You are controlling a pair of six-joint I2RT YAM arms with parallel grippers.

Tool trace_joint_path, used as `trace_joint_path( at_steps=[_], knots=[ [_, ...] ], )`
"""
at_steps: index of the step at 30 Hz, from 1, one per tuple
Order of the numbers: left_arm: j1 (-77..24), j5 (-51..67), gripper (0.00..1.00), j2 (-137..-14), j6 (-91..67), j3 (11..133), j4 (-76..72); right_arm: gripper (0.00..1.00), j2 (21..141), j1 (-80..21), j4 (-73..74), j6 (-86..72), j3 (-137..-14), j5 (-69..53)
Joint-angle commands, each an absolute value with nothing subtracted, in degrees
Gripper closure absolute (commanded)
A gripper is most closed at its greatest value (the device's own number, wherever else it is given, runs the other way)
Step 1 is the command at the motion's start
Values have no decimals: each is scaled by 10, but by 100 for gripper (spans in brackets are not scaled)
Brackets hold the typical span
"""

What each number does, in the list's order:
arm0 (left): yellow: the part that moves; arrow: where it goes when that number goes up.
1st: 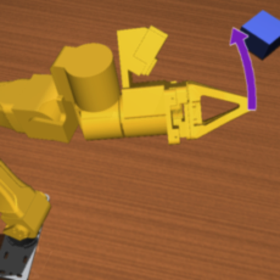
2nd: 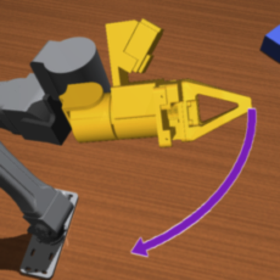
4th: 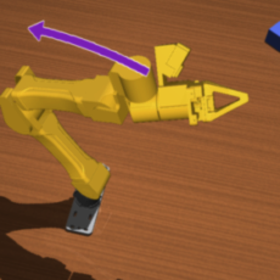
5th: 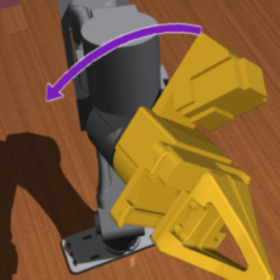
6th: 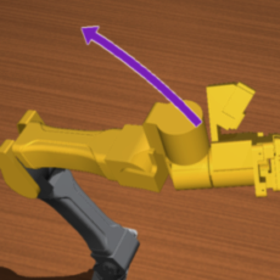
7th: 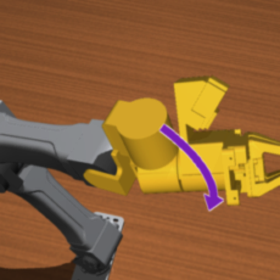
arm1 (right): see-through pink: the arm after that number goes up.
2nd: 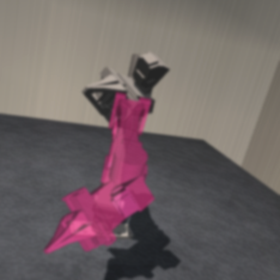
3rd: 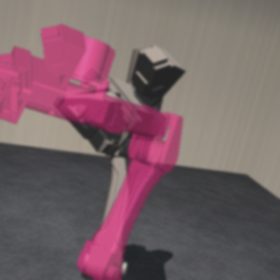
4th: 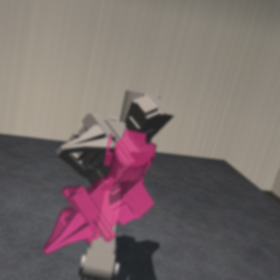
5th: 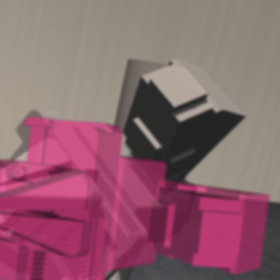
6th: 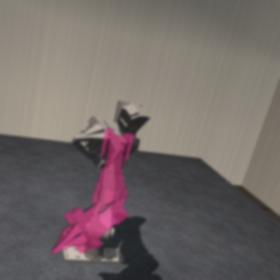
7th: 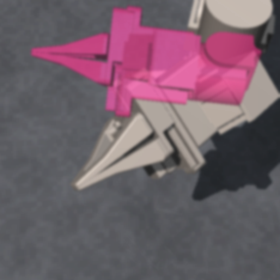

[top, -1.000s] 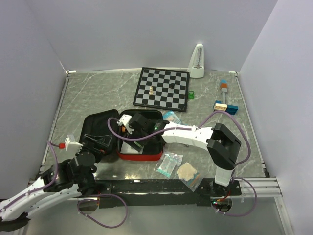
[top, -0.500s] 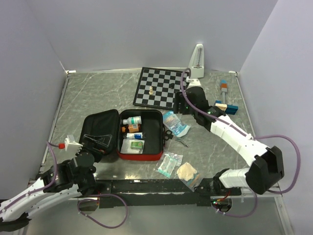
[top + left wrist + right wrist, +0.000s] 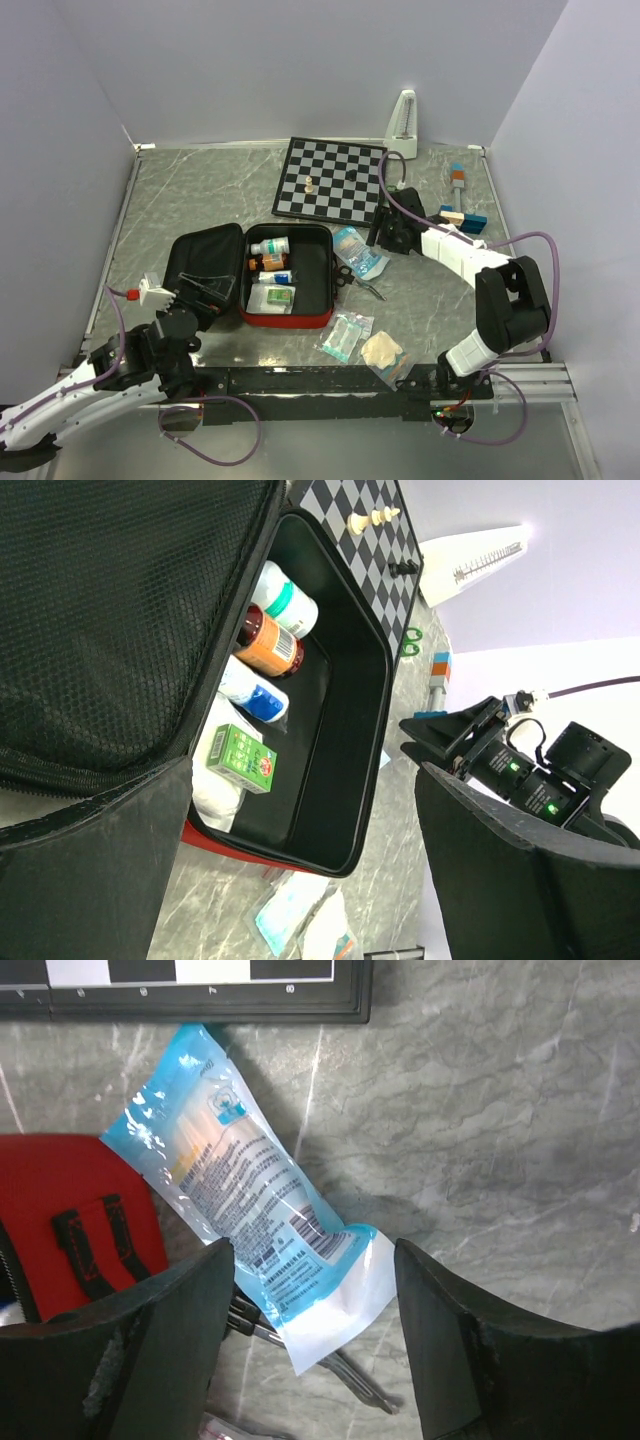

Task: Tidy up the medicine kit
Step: Place the medical item at the medicine box, then pick up the medical item at the center of the board.

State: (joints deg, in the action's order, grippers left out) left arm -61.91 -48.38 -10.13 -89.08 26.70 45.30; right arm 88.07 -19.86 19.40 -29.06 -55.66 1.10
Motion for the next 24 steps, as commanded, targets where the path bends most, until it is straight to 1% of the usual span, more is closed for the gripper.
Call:
trace_joint_path(
  at_steps=[1, 6, 11, 13, 15, 17, 21, 23, 24],
  knots=[
    [-621, -474, 3, -94, -891, 269, 447, 30, 891, -178, 167, -321, -540, -18],
    [-621, -469, 3, -94, -892, 263, 439, 39, 914, -153, 139, -331, -512, -60],
    [-621, -468, 4, -105, -894, 264, 442, 44, 925, -140, 120, -340, -501, -90],
    [-621, -468, 4, -108, -895, 263, 438, 49, 931, -140, 111, -338, -498, -105],
    [-621, -468, 3, -109, -894, 263, 434, 50, 936, -140, 111, -341, -498, -116],
    [-621, -467, 3, -111, -896, 263, 435, 47, 933, -139, 110, -346, -492, -117],
    [-621, -464, 3, -113, -899, 265, 439, 29, 899, -139, 110, -345, -474, -91],
    [-621, -461, 3, -116, -900, 264, 439, 27, 889, -135, 106, -338, -465, -85],
    [-621, -461, 3, -115, -897, 262, 435, 29, 891, -130, 99, -337, -461, -95]
  ],
)
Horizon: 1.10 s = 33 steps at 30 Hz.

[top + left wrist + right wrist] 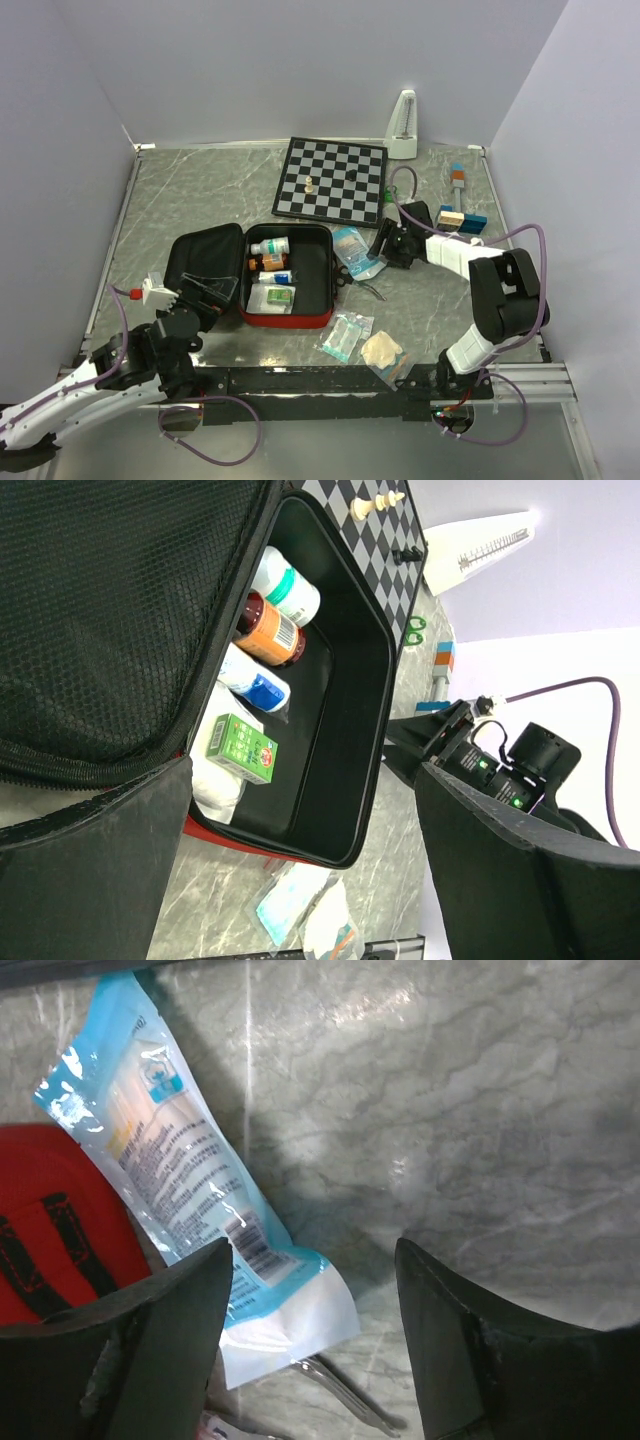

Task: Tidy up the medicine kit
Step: Pick up the medical item at the center of the board.

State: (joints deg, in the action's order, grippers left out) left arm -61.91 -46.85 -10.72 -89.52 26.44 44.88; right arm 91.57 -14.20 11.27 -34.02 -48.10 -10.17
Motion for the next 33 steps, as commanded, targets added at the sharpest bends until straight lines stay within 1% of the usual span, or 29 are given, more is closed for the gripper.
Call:
trace_joint_path(
  at_steps=[1, 3, 6, 11, 15, 19, 21, 22, 30, 33],
  knots=[
    [-621, -461, 3, -117, -897, 261, 430, 32, 896, -129, 98, -335, -462, -105],
    [-621, -460, 3, -120, -893, 259, 420, 39, 915, -127, 85, -335, -462, -133],
    [-621, -458, 3, -127, -892, 264, 419, 44, 932, -127, 51, -345, -452, -189],
    [-621, -458, 3, -133, -897, 269, 431, 55, 950, -128, 16, -355, -439, -240],
    [-621, -455, 3, -127, -896, 263, 422, 70, 937, -127, 7, -361, -429, -250],
    [-621, -454, 3, -128, -896, 264, 420, 85, 868, -127, 14, -358, -414, -226],
    [-621, -454, 3, -132, -897, 265, 421, 96, 822, -128, 32, -351, -412, -210],
    [-621, -454, 3, -134, -896, 267, 419, 100, 799, -129, 41, -349, -410, -208],
    [-621, -454, 3, -133, -887, 264, 404, 100, 620, -184, 126, -314, -438, -173],
    [-621, -453, 3, -136, -887, 264, 401, 100, 600, -239, 147, -316, -460, -157]
  ],
)
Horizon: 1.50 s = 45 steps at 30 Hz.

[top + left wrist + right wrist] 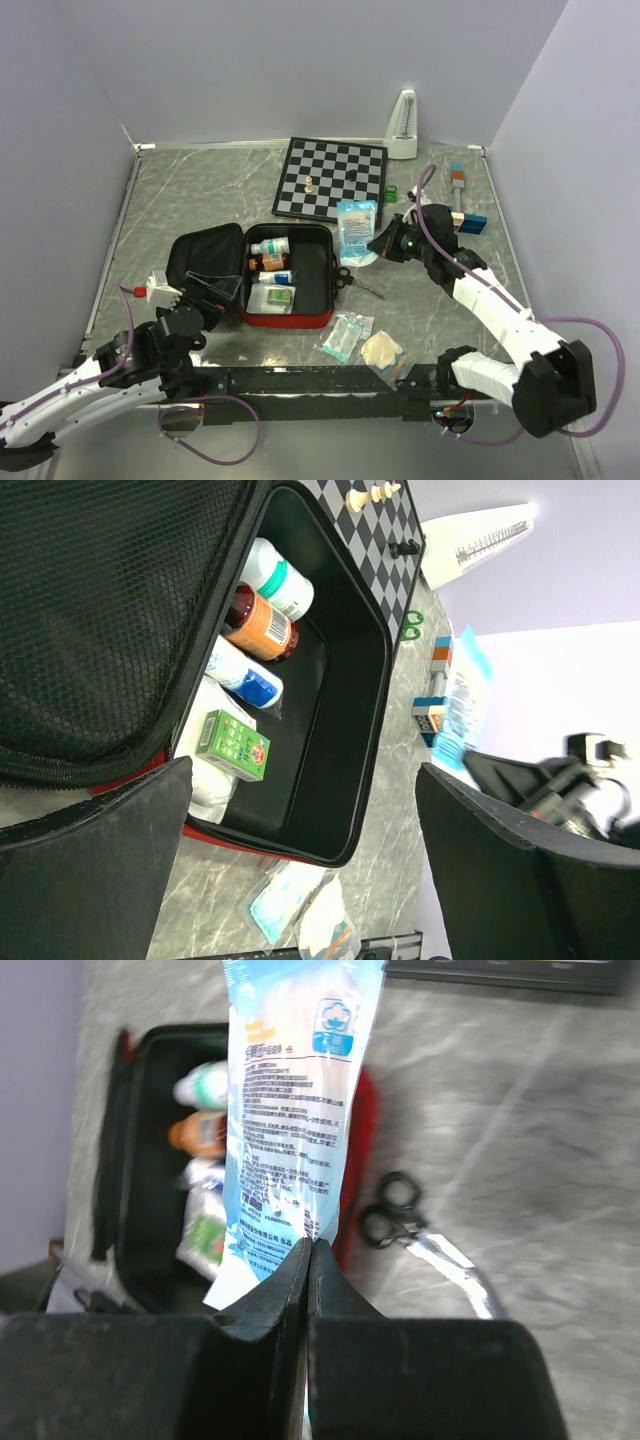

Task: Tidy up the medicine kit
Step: Pick up the medical item at the center of the board, then place the medical item at the medicine box.

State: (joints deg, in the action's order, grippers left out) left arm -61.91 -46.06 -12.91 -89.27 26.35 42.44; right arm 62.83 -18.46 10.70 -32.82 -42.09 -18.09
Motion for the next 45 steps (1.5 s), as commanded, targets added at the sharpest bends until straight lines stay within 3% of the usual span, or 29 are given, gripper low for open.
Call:
trace_joint_path(
  at_steps=[1, 11, 22, 28, 31, 34, 38, 41, 44, 45],
  knots=[
    [-621, -453, 3, -138, -888, 263, 400, 100, 603, -256, 147, -321, -464, -153],
    [-621, -437, 1, -156, -903, 273, 406, 100, 724, -417, 92, -406, -490, -93],
    [-621, -439, 1, -154, -934, 282, 449, 100, 848, -454, 202, -439, -602, 71],
    [-621, -442, 1, -145, -936, 280, 454, 100, 878, -460, 226, -417, -623, 57],
    [-621, -442, 1, -137, -934, 276, 455, 67, 864, -462, 193, -396, -602, 17],
    [-621, -440, 1, -128, -933, 271, 454, 41, 834, -468, 180, -389, -589, 11],
    [-621, -439, 1, -122, -934, 267, 454, 32, 808, -475, 203, -373, -611, 18],
    [-621, -441, 1, -119, -934, 263, 452, 41, 820, -475, 213, -346, -643, 9],
    [-621, -443, 1, -120, -932, 261, 444, 76, 880, -473, 249, -316, -693, 8],
    [-621, -444, 1, -120, -929, 263, 440, 84, 905, -472, 256, -302, -709, 10]
  ],
)
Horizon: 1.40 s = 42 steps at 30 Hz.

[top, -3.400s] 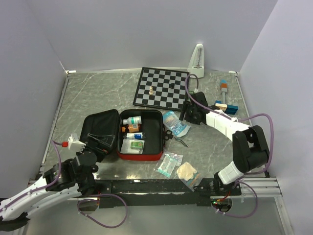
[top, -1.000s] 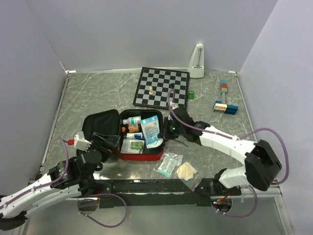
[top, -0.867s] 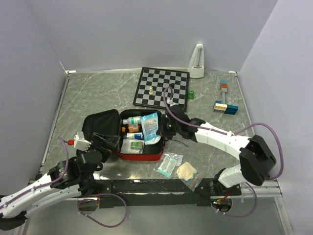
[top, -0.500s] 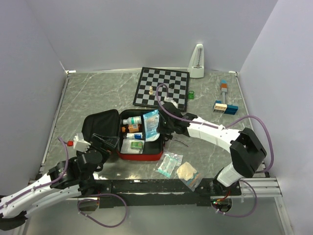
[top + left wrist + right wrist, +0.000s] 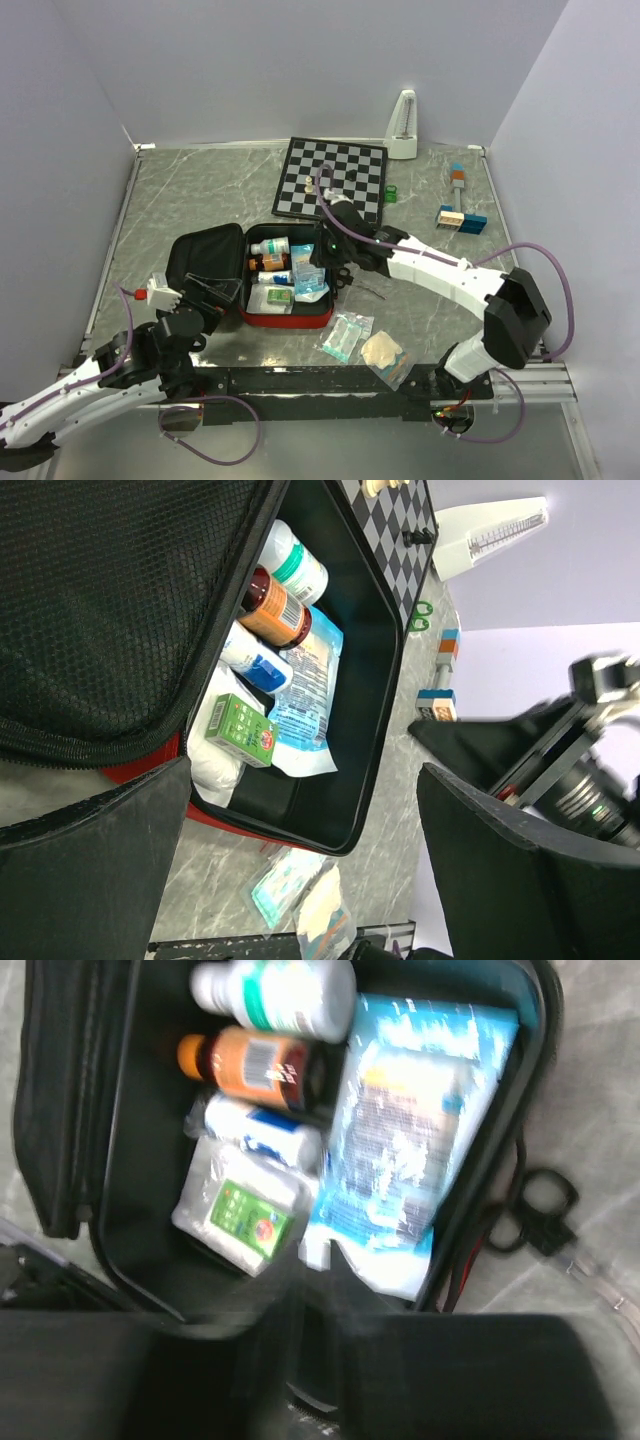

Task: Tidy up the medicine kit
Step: Place the medical item at the medicine box.

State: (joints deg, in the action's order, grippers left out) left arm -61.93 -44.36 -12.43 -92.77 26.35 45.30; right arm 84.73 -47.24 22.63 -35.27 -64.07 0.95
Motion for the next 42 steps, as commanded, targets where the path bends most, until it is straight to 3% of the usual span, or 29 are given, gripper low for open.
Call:
trace_joint_path(
  at_steps=[1, 10, 15, 21, 23, 26, 35, 42],
  knots=[
    [-621, -445, 1, -122, -929, 263, 440, 90, 932, -471, 267, -291, -724, 8],
    [-621, -439, 1, -138, -925, 277, 452, 89, 1055, -462, 264, -280, -751, -11],
    [-621, -445, 1, -127, -924, 274, 455, 87, 956, -462, 176, -279, -679, 0],
    [-621, -446, 2, -120, -894, 270, 431, 37, 725, -454, 135, -249, -571, 87],
    [-621, -447, 3, -120, -886, 267, 422, 29, 687, -440, 181, -236, -553, 120],
    [-621, -448, 4, -125, -882, 259, 405, 30, 676, -404, 235, -250, -512, 142],
    [-621, -414, 2, -197, -806, 268, 300, 54, 659, -341, 249, -358, -377, 113],
    [-621, -397, 2, -285, -760, 312, 268, 60, 663, -320, 222, -374, -324, 93]
  ],
)
